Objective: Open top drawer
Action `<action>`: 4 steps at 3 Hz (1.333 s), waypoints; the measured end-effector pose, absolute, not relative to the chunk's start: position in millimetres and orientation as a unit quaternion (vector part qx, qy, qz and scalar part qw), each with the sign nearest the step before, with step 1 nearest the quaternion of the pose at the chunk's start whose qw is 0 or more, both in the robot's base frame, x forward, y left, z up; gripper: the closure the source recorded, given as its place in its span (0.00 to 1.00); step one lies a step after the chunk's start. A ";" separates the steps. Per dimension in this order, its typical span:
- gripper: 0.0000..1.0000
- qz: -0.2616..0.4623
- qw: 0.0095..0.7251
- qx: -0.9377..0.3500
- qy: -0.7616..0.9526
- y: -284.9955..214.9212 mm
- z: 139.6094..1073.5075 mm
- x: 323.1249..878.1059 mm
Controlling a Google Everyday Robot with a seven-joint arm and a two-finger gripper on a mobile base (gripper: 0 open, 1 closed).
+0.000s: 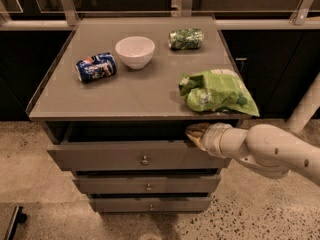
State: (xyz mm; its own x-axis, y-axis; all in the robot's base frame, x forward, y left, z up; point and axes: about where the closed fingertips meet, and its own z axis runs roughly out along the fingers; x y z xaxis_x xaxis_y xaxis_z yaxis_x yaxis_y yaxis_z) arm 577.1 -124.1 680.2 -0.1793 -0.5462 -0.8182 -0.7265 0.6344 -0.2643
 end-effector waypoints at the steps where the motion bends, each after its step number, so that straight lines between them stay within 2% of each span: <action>1: 1.00 0.066 0.490 -0.423 0.760 -126.1 689.5 589.8; 4: 1.00 0.095 0.477 -0.413 0.770 -120.4 668.4 583.1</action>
Offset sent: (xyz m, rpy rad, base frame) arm 0.0108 -0.0017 0.0078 -0.0361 -0.0265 -0.0132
